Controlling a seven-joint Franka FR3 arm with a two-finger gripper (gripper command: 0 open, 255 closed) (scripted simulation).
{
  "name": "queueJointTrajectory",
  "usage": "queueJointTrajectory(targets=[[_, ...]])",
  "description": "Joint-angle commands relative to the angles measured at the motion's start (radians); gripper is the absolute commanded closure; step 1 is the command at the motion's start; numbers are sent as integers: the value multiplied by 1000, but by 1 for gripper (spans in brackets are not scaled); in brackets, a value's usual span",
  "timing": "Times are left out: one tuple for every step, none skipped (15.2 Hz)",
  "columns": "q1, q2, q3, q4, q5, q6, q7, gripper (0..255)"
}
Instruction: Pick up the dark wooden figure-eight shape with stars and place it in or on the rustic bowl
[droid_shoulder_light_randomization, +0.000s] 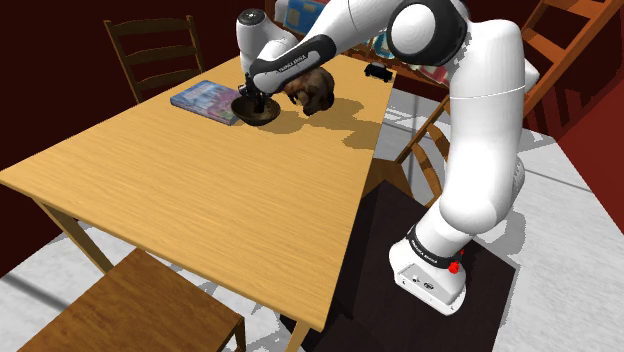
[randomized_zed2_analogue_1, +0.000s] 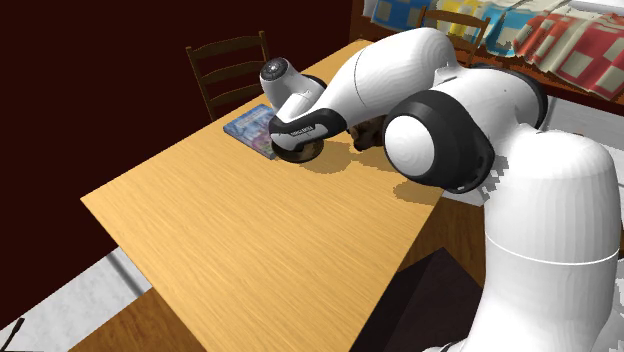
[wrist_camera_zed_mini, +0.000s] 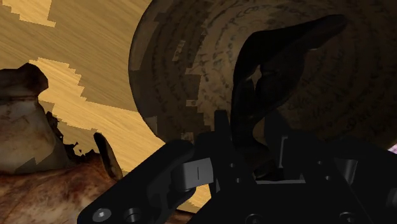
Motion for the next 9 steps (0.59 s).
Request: queueJointTrajectory(targets=[[0,0,0,0,0,0,0,255],[0,0,0,0,0,0,0,255],[0,0,0,0,0,0,0,0],[0,0,0,0,0,0,0,0],[0,0,0,0,0,0,0,0],[0,0,0,0,0,0,0,0],[0,0,0,0,0,0,0,0],[0,0,0,0,0,0,0,0],[2,-26,6,-11,7,-16,-3,0]])
